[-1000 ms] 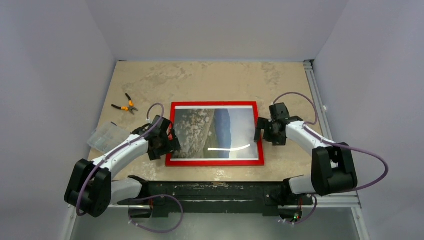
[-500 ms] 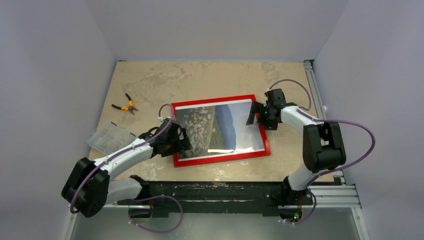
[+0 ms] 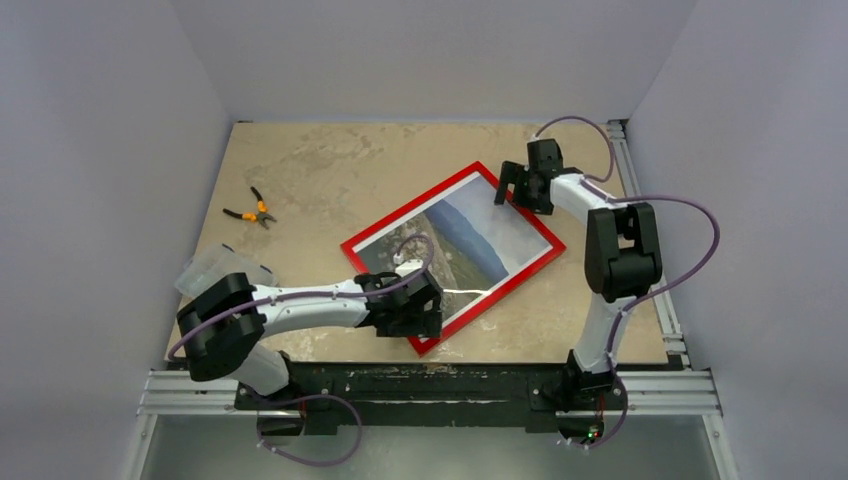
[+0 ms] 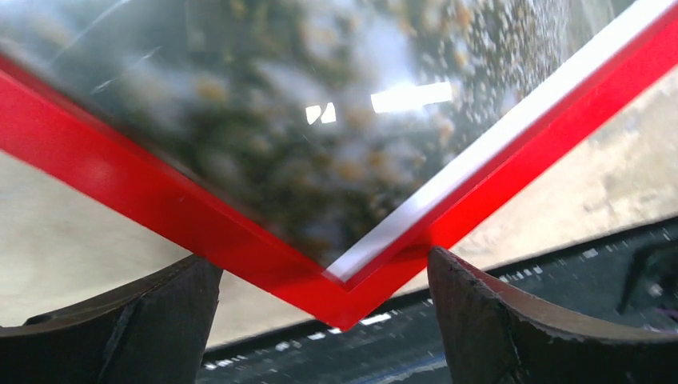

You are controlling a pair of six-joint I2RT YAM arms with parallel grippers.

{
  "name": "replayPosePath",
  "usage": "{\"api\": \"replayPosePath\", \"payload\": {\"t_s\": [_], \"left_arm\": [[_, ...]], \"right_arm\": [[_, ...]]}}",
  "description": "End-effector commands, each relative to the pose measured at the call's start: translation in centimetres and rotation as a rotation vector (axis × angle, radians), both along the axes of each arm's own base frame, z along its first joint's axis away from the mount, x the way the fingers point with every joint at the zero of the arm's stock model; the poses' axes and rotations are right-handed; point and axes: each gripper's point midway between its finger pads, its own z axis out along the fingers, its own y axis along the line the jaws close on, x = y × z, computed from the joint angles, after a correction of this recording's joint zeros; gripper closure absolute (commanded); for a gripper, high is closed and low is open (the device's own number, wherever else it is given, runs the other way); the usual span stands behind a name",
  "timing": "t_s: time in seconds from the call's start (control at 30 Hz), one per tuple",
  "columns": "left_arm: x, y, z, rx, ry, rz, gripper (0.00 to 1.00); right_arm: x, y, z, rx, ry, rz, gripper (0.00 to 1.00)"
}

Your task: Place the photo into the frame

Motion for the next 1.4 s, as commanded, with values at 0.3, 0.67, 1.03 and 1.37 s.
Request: {"api": "replayPosePath", "payload": {"t_s": [0.3, 0.67, 1.03, 1.37], "left_arm": [[-1.8, -3.6, 3.0, -0.234, 0.034, 0.002, 0.03], [4.9, 2.3, 17.7, -0.440, -0.291, 0.113, 0.02], [8.9, 5.1, 29.8, -0.564, -0.459, 0.239, 0.02], [9.1, 4.5, 27.7, -0.573, -0.421, 0.264, 0.02]], "right_arm": [[-5.7, 2.0, 11.4, 0.108, -0.146, -0.048, 0.01], [-17.0, 3.8, 8.1, 0.369, 0.037, -0.026, 0.01], [-23.9, 1.8, 2.2, 0.238, 0.198, -0.062, 0.13], [-22.7, 2.5, 0.0, 0.096, 0.203, -0.061, 0.29]]}}
